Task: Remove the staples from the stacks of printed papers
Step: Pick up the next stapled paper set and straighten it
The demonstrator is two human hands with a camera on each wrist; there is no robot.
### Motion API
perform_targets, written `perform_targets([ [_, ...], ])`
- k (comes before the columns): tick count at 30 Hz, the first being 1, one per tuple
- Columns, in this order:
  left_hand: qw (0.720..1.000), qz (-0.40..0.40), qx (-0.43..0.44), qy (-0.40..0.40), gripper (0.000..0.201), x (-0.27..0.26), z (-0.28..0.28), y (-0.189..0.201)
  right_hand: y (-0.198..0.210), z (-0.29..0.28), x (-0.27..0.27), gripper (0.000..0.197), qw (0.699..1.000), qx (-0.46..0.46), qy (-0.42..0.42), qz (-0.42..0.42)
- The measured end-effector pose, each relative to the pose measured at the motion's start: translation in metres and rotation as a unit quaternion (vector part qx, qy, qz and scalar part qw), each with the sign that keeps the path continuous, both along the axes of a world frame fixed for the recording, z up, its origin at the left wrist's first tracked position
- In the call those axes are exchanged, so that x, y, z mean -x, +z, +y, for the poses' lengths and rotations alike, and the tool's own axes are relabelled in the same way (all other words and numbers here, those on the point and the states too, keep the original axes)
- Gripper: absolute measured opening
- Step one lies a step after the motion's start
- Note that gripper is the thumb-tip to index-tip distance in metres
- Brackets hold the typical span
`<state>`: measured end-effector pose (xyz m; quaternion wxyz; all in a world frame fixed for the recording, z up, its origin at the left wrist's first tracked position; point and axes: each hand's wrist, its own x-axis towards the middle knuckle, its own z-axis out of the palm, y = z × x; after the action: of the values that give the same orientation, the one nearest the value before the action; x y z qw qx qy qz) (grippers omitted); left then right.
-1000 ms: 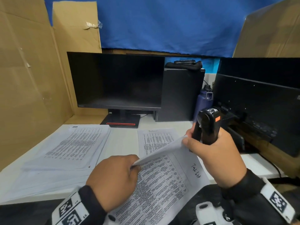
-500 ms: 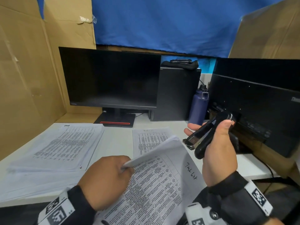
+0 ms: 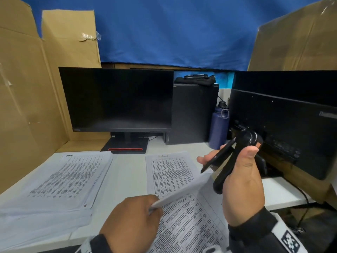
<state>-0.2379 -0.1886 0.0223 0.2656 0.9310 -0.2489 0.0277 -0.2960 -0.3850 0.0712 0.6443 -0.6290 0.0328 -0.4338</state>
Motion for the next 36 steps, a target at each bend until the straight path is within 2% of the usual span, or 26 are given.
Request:
perform_targets([
  [5, 1.000, -0.006, -0.008, 0.002, 0.025, 0.004, -0.003, 0.001, 0.000, 0.002, 0.002, 0.091, 1.000, -0.008, 0.001, -0.020],
  [10, 1.000, -0.016, -0.011, 0.001, 0.029, 0.008, -0.004, 0.001, -0.001, 0.004, 0.001, 0.099, 1.000, -0.009, 0.006, -0.027],
  [23, 0.999, -0.031, -0.017, 0.004, 0.032, 0.010, -0.007, -0.004, -0.003, 0.005, 0.000, 0.097, 1.000, 0.010, -0.006, -0.029],
  [36, 0.999, -0.025, -0.020, -0.006, 0.031, 0.016, -0.008, 0.001, -0.002, 0.003, 0.002, 0.115, 0.999, 0.015, -0.002, -0.031],
])
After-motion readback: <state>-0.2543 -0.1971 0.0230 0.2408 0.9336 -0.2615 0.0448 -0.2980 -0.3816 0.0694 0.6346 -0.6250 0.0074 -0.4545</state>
